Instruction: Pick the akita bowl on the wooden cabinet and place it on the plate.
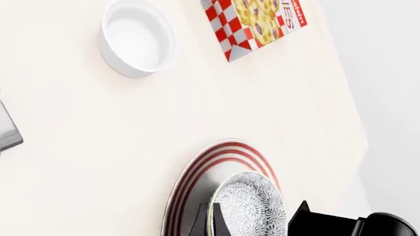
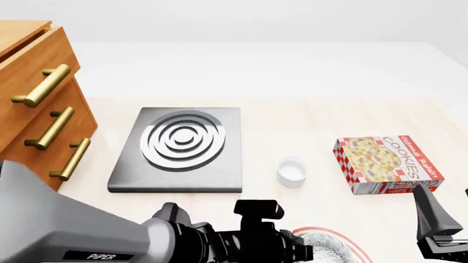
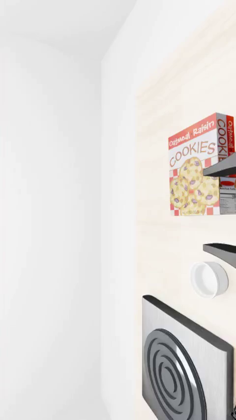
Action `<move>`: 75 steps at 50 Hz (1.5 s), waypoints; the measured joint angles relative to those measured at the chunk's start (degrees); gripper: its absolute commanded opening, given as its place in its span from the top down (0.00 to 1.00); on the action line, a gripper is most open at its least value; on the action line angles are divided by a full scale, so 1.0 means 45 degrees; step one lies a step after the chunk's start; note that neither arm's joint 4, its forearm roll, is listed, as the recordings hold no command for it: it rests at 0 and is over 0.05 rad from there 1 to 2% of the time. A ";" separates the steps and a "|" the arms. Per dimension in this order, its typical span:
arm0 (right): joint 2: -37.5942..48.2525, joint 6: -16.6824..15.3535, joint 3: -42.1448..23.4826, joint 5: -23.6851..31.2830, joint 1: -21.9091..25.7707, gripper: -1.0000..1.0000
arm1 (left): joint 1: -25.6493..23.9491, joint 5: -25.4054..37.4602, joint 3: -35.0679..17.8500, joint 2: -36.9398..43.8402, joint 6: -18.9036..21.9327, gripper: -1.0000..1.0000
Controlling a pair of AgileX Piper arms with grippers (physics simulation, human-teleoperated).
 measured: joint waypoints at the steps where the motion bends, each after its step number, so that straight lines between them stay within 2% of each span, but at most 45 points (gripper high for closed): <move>1: 0.0000 0.0000 0.0000 0.0000 0.0000 0.00 | -0.0033 -0.0025 0.0002 -0.0018 -0.0008 0.00; 18: 0.0000 0.0001 0.0000 0.0000 0.0000 0.00 | -0.0161 -0.0067 -0.0006 -0.0442 0.0163 0.00; 43: -0.0001 0.0000 0.0000 -0.0001 0.0000 0.00 | 0.0486 0.1058 0.0053 -0.2422 0.1129 0.00; 58: 0.0000 0.0000 0.0000 0.0000 0.0000 0.00 | 0.1075 0.1280 0.0796 -0.4457 0.1501 0.00; 75: 0.0000 0.0000 0.0000 0.0000 0.0000 0.00 | 0.2438 0.1143 0.1994 -0.6380 0.2097 0.00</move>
